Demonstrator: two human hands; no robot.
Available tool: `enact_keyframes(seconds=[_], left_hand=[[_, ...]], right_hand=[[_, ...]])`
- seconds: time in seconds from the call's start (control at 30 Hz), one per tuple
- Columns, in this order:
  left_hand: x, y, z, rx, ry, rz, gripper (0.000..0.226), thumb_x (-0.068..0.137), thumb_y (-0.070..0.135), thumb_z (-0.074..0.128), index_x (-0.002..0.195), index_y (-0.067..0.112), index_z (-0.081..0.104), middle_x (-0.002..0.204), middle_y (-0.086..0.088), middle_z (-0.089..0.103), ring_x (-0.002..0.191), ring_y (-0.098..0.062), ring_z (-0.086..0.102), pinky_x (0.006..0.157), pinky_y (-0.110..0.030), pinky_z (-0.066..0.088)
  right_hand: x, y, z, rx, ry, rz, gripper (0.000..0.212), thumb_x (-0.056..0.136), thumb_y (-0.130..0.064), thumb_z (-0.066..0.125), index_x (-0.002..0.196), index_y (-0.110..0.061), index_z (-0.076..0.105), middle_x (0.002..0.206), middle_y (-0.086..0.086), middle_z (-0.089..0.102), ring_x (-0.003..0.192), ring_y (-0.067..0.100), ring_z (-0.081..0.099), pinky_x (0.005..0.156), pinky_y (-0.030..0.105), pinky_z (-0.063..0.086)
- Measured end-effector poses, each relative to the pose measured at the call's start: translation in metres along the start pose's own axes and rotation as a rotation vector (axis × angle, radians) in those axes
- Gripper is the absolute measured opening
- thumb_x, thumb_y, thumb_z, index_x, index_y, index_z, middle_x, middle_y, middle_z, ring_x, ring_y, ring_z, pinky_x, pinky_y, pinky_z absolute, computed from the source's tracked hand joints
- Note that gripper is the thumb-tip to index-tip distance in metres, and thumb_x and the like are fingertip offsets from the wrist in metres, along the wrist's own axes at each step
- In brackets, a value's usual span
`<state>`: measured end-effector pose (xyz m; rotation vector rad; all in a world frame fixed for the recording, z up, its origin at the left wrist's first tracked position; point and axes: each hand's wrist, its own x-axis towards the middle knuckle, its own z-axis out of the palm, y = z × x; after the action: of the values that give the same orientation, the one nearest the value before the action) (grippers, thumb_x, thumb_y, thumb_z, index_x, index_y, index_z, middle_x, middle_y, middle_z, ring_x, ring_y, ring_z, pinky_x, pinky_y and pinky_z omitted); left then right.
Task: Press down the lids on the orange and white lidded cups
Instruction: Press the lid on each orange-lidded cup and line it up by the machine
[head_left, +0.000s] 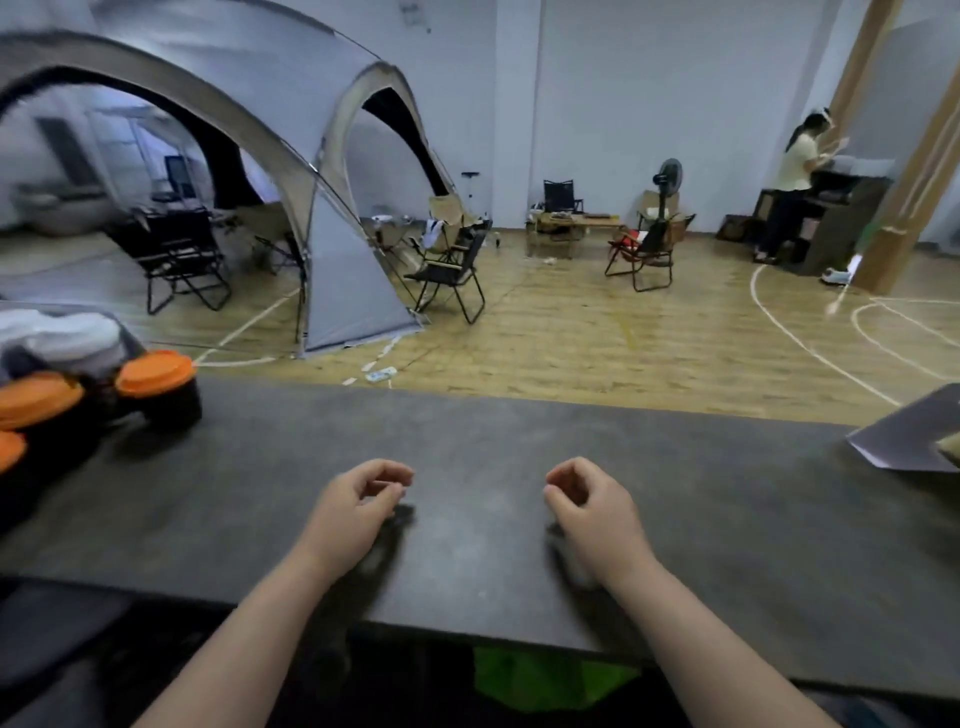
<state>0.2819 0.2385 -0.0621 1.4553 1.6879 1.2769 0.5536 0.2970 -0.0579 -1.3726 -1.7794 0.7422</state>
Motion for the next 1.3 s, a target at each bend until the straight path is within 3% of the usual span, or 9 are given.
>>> enact_keyframes(seconds=[0.23,0.4,0.53,0.67,0.77,0.87,0.97,1.07,1.3], left_hand=[[-0.012,-0.078,-0.171,0.291,0.154,0.042,0.024,0.090,-0.002,0.064,0.092,0.020,0.073,0.095,0.008,0.073,0.088,-0.005,0.067,0.078,-0.005,0.045],[-0.027,-0.116,-0.262,0.547,0.202,0.147,0.022,0.086,-0.003,0.066,0.093,0.016,0.073,0.096,0.007,0.069,0.095,-0.012,0.061,0.086,-0.020,0.043],[-0.062,-0.149,-0.303,0.441,0.459,0.076,0.026,0.086,-0.005,0.063,0.094,0.021,0.064,0.096,0.013,0.059,0.094,-0.002,0.055,0.082,-0.015,0.044],[-0.074,-0.171,-0.321,-0.048,0.797,-0.121,0.042,0.090,-0.017,0.043,0.110,0.021,0.045,0.120,-0.007,0.049,0.107,-0.012,0.058,0.092,-0.024,0.043],[-0.065,-0.169,-0.328,-0.240,0.751,-0.156,0.061,0.093,-0.018,0.038,0.130,0.030,0.038,0.139,0.000,0.048,0.124,-0.006,0.054,0.103,-0.033,0.042],[-0.061,-0.169,-0.329,-0.258,0.675,-0.176,0.070,0.093,-0.016,0.038,0.139,0.037,0.034,0.138,0.008,0.055,0.127,0.001,0.052,0.107,-0.034,0.042],[-0.060,-0.169,-0.329,-0.201,0.616,-0.170,0.071,0.091,-0.018,0.037,0.141,0.033,0.043,0.140,0.010,0.053,0.130,-0.005,0.051,0.109,-0.036,0.041],[-0.054,-0.159,-0.323,-0.185,0.567,-0.117,0.070,0.089,-0.018,0.040,0.124,0.041,0.056,0.129,0.018,0.057,0.119,0.003,0.057,0.099,-0.023,0.046],[0.001,-0.117,-0.282,-0.646,0.091,-0.204,0.046,0.096,-0.018,0.030,0.108,0.009,0.066,0.102,-0.009,0.074,0.096,-0.028,0.071,0.071,-0.027,0.061]], right_hand=[[0.015,-0.105,0.166,0.066,-0.116,-0.070,0.016,0.087,-0.008,0.069,0.078,-0.021,0.064,0.072,-0.008,0.064,0.067,-0.001,0.057,0.063,0.007,0.041],[0.015,-0.177,0.276,0.094,-0.222,-0.126,0.006,0.089,-0.010,0.069,0.085,-0.014,0.067,0.073,-0.007,0.063,0.067,-0.001,0.055,0.062,0.007,0.041],[0.006,-0.223,0.344,0.170,-0.307,-0.157,0.012,0.088,-0.003,0.068,0.087,-0.015,0.066,0.076,-0.004,0.064,0.062,-0.001,0.055,0.061,0.009,0.042],[-0.003,-0.251,0.391,0.205,-0.432,-0.202,0.028,0.088,-0.003,0.065,0.105,-0.026,0.066,0.099,-0.011,0.069,0.081,-0.003,0.062,0.075,0.010,0.048],[-0.006,-0.260,0.413,0.121,-0.528,-0.260,0.054,0.089,-0.011,0.066,0.138,-0.032,0.055,0.127,-0.014,0.063,0.109,-0.001,0.060,0.095,0.014,0.047],[-0.009,-0.265,0.421,0.052,-0.598,-0.300,0.070,0.088,-0.020,0.070,0.150,-0.039,0.041,0.136,-0.010,0.055,0.122,0.003,0.054,0.108,0.022,0.043],[-0.012,-0.264,0.422,0.045,-0.558,-0.354,0.077,0.082,-0.029,0.079,0.148,-0.039,0.041,0.126,-0.015,0.054,0.121,0.003,0.052,0.105,0.022,0.042],[-0.014,-0.258,0.413,0.179,-0.495,-0.353,0.077,0.072,-0.034,0.086,0.138,-0.041,0.046,0.127,-0.020,0.055,0.117,-0.007,0.051,0.098,0.018,0.045],[0.003,-0.224,0.337,0.247,-0.288,-0.298,0.078,0.063,-0.054,0.086,0.129,-0.057,0.045,0.122,-0.032,0.061,0.116,-0.010,0.057,0.091,0.003,0.041]])
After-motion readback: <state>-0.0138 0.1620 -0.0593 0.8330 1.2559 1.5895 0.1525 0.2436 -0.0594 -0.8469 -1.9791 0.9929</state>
